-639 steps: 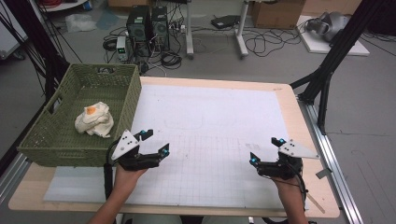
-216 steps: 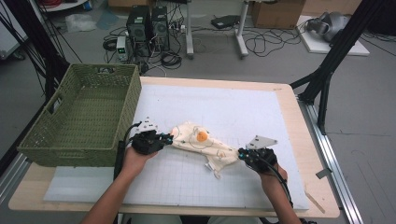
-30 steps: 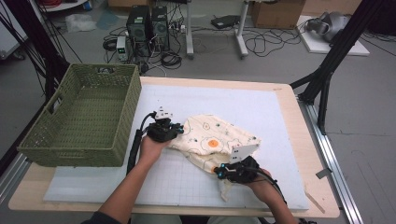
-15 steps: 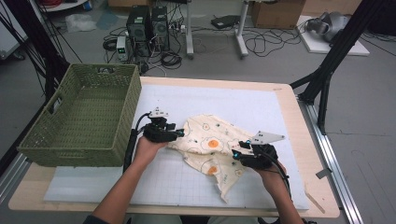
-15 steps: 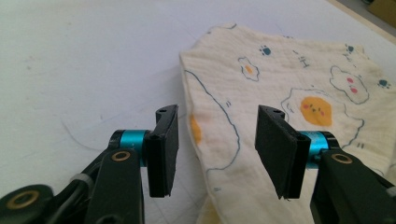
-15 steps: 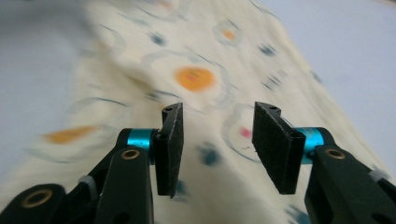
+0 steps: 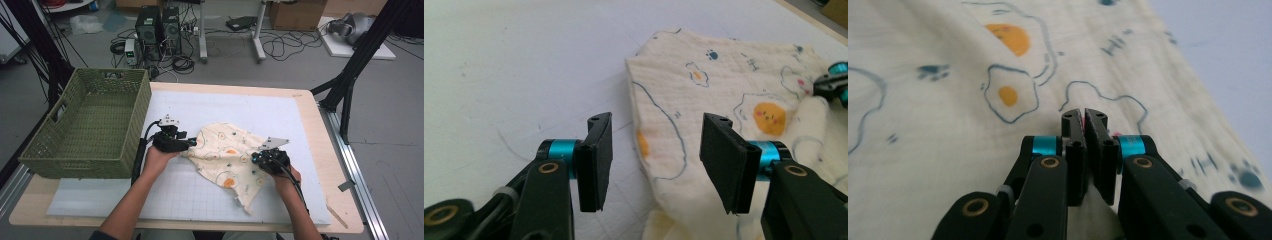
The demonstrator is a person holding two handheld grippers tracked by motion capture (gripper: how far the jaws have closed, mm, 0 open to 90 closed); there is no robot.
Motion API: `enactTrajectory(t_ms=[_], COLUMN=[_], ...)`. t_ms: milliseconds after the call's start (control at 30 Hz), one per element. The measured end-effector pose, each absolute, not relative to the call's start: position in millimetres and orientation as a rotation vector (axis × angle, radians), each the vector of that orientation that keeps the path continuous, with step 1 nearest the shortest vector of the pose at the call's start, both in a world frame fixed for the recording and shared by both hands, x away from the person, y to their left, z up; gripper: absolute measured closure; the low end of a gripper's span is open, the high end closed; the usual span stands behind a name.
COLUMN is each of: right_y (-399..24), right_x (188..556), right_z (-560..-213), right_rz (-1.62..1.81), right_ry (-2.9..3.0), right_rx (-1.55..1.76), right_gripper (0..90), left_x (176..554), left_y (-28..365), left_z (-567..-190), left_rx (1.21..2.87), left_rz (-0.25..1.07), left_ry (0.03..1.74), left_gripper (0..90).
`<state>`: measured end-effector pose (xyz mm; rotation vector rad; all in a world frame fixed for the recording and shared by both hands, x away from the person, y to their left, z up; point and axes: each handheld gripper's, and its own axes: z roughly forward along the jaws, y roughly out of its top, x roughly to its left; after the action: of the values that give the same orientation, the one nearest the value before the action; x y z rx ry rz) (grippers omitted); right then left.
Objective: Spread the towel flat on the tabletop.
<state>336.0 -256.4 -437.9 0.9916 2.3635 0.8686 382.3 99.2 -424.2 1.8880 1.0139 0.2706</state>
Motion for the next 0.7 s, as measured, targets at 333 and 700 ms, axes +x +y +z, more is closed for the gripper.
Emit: enactTrajectory(t_ms=[333, 700], right_y=[-279, -277], right_x=[331, 315], right_z=[-425, -416], right_rz=[0.896, 0.991], right_ry=[2.111, 2.123], right_rx=[1.119, 1.035], right_gripper=[58.7, 53.2], left_x=[385, 401], left_y=[90, 61], left_z=[-427, -439], left_rx=[1.877, 1.973], left_rz=[0.262, 0.274], left_ry=[0.955, 0.915], left_gripper=[47.9, 48.9])
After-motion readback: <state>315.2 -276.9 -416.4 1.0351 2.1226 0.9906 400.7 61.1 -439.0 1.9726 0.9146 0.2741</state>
